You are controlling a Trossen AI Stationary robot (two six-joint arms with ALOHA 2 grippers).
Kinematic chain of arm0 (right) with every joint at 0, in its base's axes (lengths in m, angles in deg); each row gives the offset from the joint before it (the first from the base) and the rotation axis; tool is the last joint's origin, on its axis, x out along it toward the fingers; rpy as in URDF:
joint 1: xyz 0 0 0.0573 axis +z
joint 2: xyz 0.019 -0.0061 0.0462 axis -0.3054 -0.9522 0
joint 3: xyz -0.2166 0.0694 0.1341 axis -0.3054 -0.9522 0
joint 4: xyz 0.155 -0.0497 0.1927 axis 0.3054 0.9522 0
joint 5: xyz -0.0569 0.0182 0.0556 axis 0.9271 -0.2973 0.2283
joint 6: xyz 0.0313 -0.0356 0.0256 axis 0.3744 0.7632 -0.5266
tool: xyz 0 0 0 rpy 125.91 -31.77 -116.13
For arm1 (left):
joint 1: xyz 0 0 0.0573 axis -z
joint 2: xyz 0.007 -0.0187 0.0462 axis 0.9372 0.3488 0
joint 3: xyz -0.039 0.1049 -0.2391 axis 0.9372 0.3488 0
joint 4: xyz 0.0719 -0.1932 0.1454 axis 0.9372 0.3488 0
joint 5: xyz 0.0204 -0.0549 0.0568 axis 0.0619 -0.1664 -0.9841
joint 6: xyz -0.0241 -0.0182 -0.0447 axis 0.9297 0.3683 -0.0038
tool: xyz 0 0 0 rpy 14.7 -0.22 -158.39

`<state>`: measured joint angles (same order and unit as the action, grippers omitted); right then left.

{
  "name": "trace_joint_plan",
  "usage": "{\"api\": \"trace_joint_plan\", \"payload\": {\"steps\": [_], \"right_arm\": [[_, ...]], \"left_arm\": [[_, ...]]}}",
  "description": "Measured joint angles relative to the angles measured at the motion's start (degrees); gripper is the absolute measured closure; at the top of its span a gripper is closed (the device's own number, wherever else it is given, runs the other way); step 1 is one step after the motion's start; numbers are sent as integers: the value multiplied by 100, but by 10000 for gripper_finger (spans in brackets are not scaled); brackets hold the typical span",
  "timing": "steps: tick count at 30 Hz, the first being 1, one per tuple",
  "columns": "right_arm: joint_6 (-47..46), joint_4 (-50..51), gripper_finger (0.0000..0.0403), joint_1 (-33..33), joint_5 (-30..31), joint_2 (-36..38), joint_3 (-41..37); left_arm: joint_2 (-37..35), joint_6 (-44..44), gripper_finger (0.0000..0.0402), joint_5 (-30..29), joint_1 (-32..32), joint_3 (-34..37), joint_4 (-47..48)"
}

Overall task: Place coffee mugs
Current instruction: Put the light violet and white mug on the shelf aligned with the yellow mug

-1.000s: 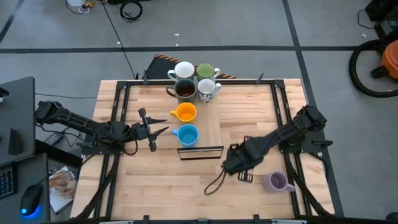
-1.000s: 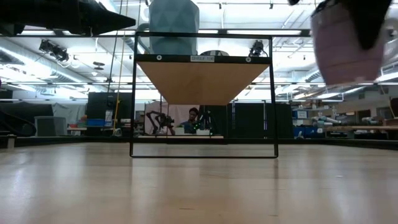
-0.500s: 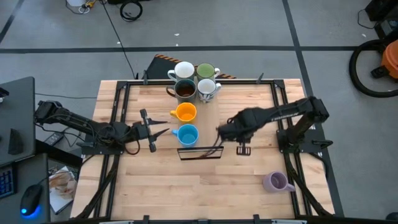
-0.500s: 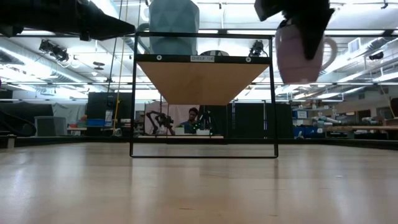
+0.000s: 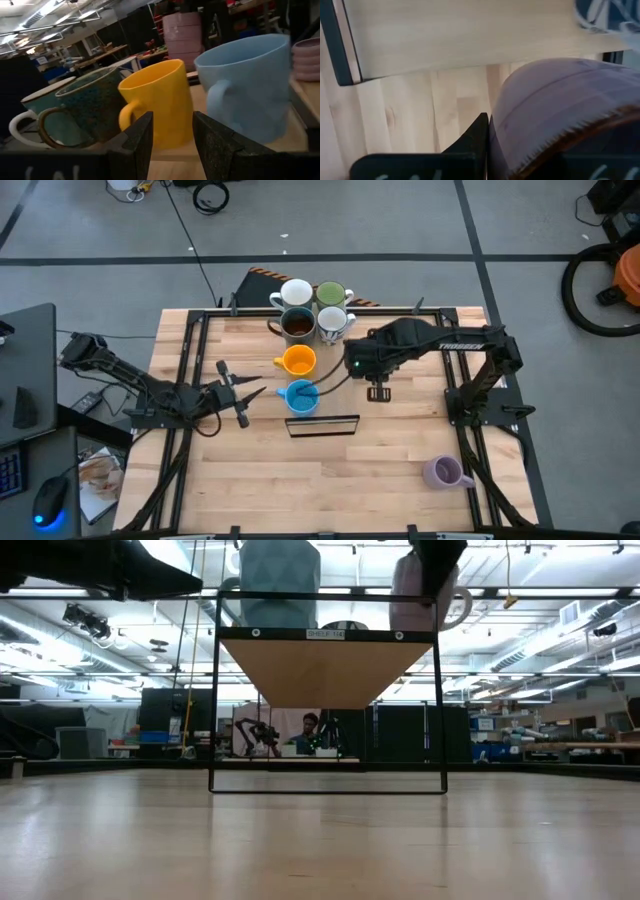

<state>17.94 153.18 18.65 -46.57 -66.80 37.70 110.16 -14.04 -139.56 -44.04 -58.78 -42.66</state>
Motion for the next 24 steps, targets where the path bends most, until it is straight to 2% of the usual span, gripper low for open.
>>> {"api": "trace_joint_plan", "payload": {"steps": [4, 12, 15, 24], "right_arm": [[98, -189, 364, -42, -115, -103, 157], [814, -178, 364, -86, -170, -1093, 1153], [1005, -176, 364, -225, -430, -1406, 1480], [1272, -219, 361, -511, -614, -1705, 1578]], "left_arm": [[0, 11, 258, -97, 292, 0, -93], [0, -13, 258, -109, 393, 0, -194], [0, -18, 258, -109, 393, 0, -190], [0, -26, 258, -109, 391, 0, -161]]}}
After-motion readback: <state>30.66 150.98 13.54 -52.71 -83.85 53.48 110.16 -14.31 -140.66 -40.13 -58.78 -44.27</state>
